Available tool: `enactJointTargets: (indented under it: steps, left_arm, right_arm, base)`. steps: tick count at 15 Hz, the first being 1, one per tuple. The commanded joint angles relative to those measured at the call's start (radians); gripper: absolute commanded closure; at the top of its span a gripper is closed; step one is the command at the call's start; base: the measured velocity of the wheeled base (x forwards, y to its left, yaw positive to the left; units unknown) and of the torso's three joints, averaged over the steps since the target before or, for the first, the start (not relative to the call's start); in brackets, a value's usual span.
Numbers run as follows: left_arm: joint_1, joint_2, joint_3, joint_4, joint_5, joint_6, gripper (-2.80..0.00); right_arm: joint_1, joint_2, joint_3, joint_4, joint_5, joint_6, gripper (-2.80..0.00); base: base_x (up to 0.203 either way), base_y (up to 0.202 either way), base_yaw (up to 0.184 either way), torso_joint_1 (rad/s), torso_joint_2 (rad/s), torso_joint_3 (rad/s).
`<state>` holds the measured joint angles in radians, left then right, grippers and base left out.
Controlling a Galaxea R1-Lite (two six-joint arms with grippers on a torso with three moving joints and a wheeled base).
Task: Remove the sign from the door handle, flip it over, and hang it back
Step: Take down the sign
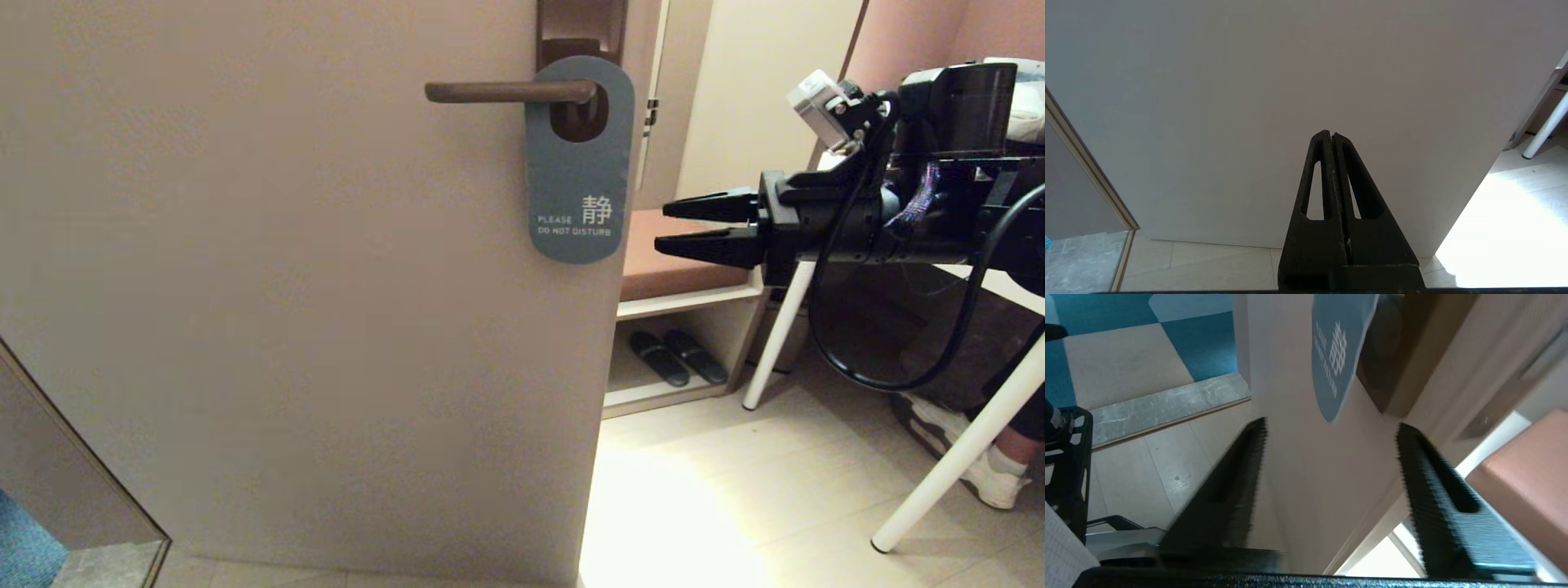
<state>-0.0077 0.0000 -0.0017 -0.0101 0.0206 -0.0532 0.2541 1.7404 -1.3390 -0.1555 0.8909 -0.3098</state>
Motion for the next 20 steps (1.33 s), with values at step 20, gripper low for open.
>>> enactJointTargets:
  steps: [20]
  left_arm:
    - [0.0,0.002,0.0,-0.001,0.001,0.0,0.0]
  right_arm:
    - [0.065,0.176,-0.248,0.139,0.112,0.009,-2.8]
  base:
    - [0.0,0.0,0.0,0.0,0.0,0.0]
